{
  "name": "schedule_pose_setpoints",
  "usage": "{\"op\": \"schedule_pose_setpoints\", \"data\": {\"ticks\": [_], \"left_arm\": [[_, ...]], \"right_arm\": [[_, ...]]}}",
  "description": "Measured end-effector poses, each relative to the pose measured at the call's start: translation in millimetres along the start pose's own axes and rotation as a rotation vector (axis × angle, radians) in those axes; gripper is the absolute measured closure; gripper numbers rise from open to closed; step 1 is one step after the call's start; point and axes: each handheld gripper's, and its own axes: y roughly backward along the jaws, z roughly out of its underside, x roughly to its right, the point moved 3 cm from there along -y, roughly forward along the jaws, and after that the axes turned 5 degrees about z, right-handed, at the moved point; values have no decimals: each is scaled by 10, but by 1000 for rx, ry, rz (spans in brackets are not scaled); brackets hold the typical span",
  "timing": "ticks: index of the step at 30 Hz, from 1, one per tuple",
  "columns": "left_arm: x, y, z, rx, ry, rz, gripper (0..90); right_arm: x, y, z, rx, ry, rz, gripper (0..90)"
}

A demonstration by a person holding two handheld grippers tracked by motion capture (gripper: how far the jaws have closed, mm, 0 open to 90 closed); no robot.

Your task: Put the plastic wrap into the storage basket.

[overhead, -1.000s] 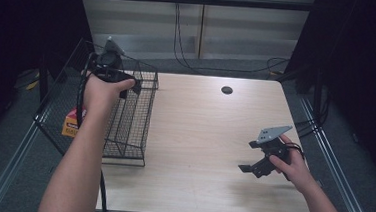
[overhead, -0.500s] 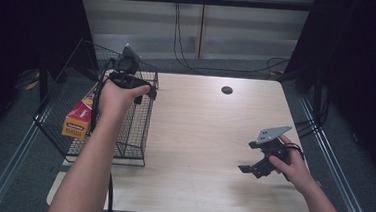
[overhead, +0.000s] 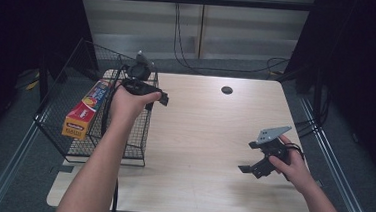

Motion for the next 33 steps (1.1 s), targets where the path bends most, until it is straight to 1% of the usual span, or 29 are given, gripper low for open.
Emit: {"op": "schedule_pose_setpoints", "data": {"ticks": [1,2,6,7,8,10,12,13,14,16,18,20,22,23,26,28,30,31,33], "left_arm": [[12,-9,2,2,1,4,118],[22,-20,7,-5,-12,10,118],[78,-78,32,-10,-29,25,115],[97,-93,36,-3,-21,29,115],[111,-108,45,-8,-35,35,115],[146,-136,56,-6,-40,41,114],[174,-158,67,-11,-59,52,114],[193,-175,74,-7,-61,58,114],[215,-192,83,-11,-73,65,114],[247,-225,97,-6,-74,74,114],[287,-258,113,-10,-89,92,112],[319,-288,127,-11,-102,88,109],[355,-321,143,-15,-113,99,109],[370,-333,153,-20,-111,105,107],[423,-403,190,-19,-132,122,106],[449,-436,214,-18,-135,128,106],[482,-480,238,-18,-137,147,105],[491,-497,246,-19,-150,145,103],[518,-535,265,-18,-154,154,100]], "right_arm": [[0,2,1,-2,-2,1,19],[1,2,2,-1,-2,1,19],[8,2,6,0,-2,-1,19],[8,3,7,0,-2,-2,19],[8,2,7,0,-3,-4,19],[6,0,9,-2,-4,-4,19],[10,-4,11,-1,3,3,20],[9,-7,13,-3,5,2,20],[8,-5,16,-7,0,4,19],[12,-8,17,-5,1,4,19],[11,-5,21,-10,-1,5,19],[9,-7,20,-8,0,4,19],[7,-8,21,-8,1,4,20],[5,-10,22,-8,1,0,19],[5,-11,23,-9,1,1,19],[2,-10,23,-12,-3,1,19],[-1,-16,25,-11,3,1,19],[-4,-17,28,-19,1,7,20],[-9,-21,31,-24,4,11,20]]}}
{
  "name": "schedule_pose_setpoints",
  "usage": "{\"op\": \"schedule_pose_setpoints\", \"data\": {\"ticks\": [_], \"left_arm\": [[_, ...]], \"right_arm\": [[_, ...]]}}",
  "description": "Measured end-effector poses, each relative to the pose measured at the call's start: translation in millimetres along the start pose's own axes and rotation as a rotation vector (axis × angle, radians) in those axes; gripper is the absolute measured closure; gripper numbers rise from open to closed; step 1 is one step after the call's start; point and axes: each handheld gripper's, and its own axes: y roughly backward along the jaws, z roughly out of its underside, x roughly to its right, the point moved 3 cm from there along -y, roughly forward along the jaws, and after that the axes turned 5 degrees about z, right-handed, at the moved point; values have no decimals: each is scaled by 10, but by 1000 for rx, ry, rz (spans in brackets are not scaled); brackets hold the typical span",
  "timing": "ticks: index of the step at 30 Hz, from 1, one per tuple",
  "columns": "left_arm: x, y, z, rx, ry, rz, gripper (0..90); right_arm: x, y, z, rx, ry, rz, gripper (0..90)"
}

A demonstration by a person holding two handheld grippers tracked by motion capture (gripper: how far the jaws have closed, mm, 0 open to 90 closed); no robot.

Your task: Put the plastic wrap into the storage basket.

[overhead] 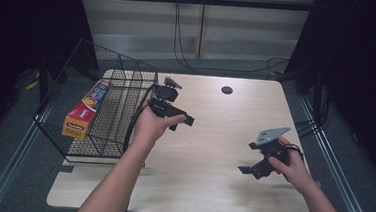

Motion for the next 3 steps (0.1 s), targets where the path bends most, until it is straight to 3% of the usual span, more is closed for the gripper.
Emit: {"op": "schedule_pose_setpoints", "data": {"ticks": [3], "left_arm": [[31,-48,20,-3,-23,10,93]], "right_arm": [[-2,-15,7,6,0,1,20]]}}
